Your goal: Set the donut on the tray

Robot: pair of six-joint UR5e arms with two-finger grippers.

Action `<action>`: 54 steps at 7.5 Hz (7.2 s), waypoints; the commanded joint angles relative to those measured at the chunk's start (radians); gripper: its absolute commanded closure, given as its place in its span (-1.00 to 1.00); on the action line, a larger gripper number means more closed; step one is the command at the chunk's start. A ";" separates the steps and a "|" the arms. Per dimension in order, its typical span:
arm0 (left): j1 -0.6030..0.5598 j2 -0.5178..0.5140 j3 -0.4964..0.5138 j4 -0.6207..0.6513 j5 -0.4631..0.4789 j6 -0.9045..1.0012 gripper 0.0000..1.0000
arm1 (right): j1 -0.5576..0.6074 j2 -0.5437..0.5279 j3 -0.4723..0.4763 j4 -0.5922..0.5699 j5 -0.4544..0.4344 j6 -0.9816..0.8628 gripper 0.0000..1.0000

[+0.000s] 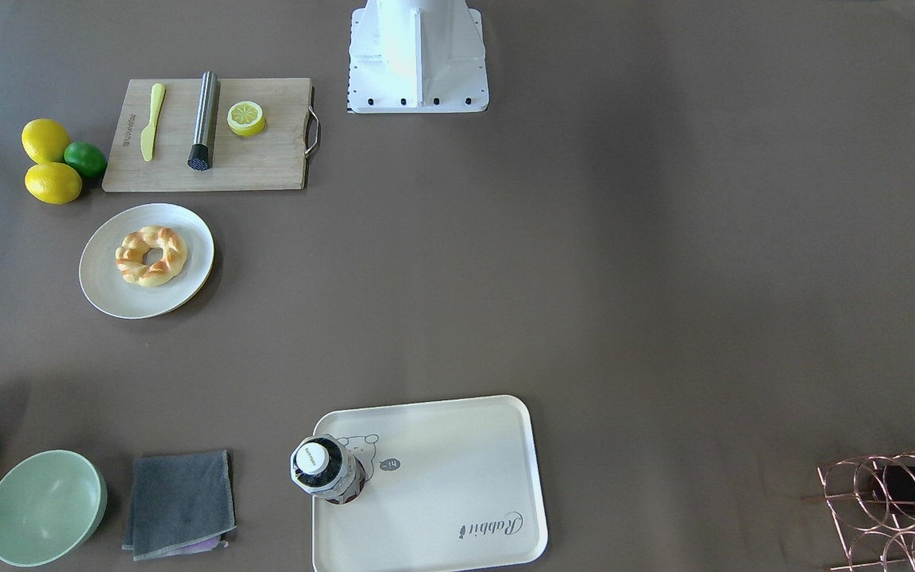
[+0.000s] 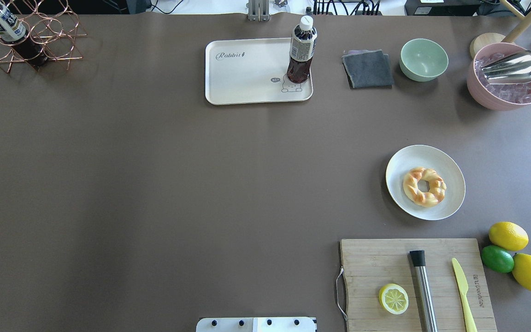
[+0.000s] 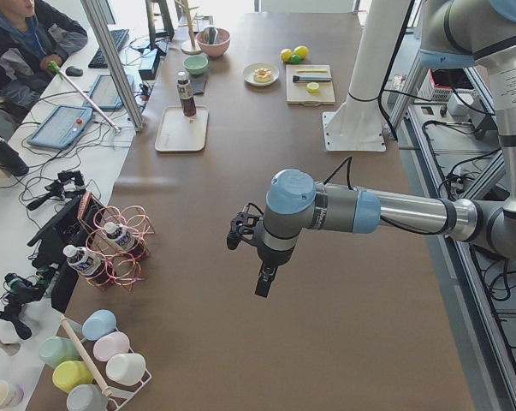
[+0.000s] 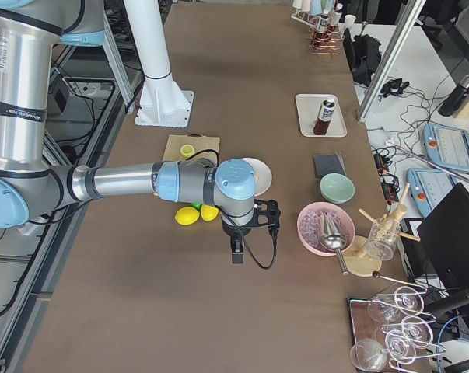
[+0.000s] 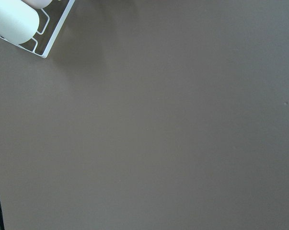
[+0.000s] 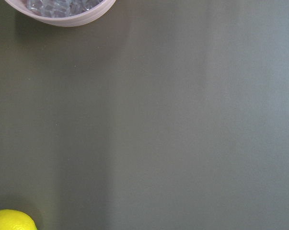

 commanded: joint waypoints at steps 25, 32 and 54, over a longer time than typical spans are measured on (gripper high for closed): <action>-0.004 0.024 0.005 0.012 -0.002 -0.001 -0.94 | -0.749 0.162 -0.312 0.909 -0.124 1.102 -0.50; -0.002 0.018 0.006 0.013 -0.002 -0.007 -0.94 | -0.758 0.164 -0.215 0.913 -0.104 1.141 1.00; 0.956 -0.817 0.146 -0.332 0.003 -1.504 -0.47 | -1.040 0.678 0.013 0.556 -0.279 1.720 1.00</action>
